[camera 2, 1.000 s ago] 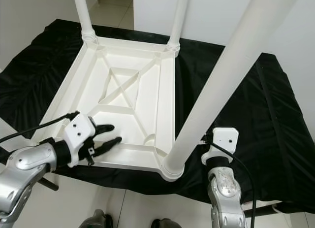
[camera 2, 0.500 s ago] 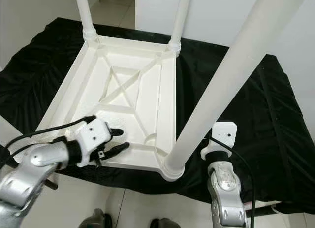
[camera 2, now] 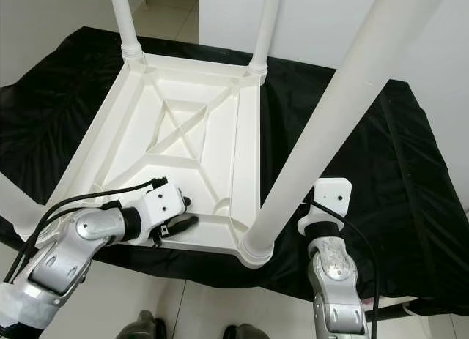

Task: Building children table

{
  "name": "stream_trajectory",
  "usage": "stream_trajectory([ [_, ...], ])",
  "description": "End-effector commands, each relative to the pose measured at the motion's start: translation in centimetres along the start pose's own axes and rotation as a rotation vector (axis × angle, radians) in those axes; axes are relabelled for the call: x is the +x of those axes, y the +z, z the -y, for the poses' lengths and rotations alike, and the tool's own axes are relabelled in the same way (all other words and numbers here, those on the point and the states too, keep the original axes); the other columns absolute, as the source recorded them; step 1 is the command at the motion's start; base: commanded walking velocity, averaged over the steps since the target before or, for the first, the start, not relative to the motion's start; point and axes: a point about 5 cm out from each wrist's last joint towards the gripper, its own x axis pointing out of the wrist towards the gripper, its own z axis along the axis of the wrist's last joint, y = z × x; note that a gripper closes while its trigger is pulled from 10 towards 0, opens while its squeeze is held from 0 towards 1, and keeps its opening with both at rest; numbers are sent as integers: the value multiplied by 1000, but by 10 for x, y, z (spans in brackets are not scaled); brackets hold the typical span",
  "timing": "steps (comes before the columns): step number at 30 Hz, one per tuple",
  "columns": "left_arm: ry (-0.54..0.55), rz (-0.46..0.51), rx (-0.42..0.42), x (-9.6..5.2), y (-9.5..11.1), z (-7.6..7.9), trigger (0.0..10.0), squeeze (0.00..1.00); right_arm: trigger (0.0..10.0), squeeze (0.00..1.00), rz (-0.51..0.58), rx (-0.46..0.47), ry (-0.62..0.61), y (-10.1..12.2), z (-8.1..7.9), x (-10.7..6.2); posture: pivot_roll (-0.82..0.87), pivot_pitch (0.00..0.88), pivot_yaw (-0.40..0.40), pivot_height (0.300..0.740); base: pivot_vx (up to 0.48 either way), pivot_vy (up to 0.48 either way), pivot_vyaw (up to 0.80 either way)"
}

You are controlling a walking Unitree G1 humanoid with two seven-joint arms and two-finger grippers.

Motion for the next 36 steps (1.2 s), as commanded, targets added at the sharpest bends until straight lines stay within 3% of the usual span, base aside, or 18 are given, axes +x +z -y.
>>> stream_trajectory([
  [1, 158, -35, 16, 5, -6, -9, 10000, 0, 10000, 0, -10, 3, -9, -1, 0, 0, 115, 81, -49, 740, 0, 0, 0],
  [18, 322, -88, 51, 27, -15, -51, 10000, 0, 10000, 0, -59, 17, -37, -10, 1, -26, 93, 77, -44, 740, 0, 0, 0],
  [19, 327, -97, 57, 28, -16, -53, 10000, 0, 10000, 1000, -58, 29, -30, -10, 1, -28, 89, 78, -44, 740, 0, 0, 0],
  [25, 328, -97, 82, 29, -20, -59, 10000, 0, 10000, 1000, -45, 74, 39, -6, -1, -43, 81, 83, -41, 740, 0, 0, 0],
  [29, 319, -92, 95, 28, -19, -59, 10000, 0, 10000, 1000, -43, 47, 47, -5, 2, -47, 78, 88, -42, 740, 0, 0, 0],
  [36, 222, -21, 101, 31, -6, -40, 10000, 0, 10000, 1000, -55, 63, 185, -5, -4, -52, 88, 92, -43, 740, 0, 0, 0],
])
